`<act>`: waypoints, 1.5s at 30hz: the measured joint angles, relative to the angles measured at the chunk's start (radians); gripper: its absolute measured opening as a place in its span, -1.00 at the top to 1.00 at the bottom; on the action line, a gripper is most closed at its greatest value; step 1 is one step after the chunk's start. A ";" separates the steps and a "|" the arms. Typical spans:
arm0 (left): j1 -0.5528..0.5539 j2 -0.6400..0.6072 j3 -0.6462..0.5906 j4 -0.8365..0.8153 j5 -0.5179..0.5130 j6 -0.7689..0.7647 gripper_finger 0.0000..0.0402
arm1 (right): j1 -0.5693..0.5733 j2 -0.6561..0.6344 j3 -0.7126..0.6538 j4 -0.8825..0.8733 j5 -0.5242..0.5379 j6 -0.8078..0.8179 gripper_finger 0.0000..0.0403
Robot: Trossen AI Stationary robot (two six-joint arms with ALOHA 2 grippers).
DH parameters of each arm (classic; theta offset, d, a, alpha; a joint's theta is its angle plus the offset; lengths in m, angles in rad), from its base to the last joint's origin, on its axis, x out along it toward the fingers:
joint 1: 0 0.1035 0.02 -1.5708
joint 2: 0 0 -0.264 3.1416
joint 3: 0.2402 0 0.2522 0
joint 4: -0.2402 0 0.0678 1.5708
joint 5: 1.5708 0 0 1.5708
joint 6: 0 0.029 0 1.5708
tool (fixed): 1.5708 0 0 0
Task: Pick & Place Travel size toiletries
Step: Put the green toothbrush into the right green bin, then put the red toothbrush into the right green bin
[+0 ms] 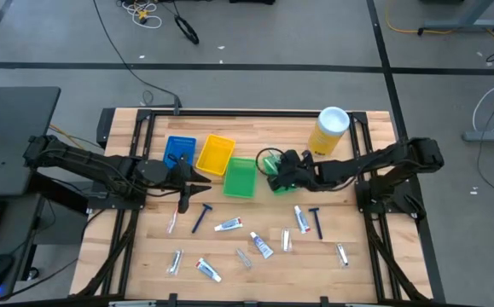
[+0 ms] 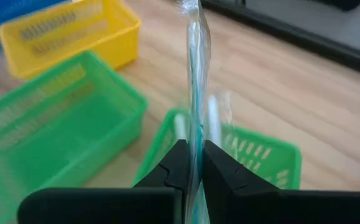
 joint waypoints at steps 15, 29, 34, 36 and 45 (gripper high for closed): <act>0.000 0.000 0.000 0.001 -0.006 -0.001 0.48 | -0.042 0.000 -0.245 0.391 -0.156 -0.271 0.77; 0.000 0.000 0.000 0.001 -0.008 -0.003 0.48 | -0.044 -0.018 -0.228 0.471 -0.140 -0.354 0.34; 0.000 0.000 0.000 0.001 -0.008 -0.003 0.48 | -0.044 -0.067 -0.187 0.481 -0.094 -0.473 0.33; 0.000 0.000 0.000 0.001 -0.008 -0.004 0.48 | -0.044 -0.077 -0.177 0.518 -0.103 -0.504 0.33; -0.003 0.006 0.000 0.002 0.075 -0.128 0.48 | -0.041 -0.079 -0.175 0.747 -0.342 -0.635 0.33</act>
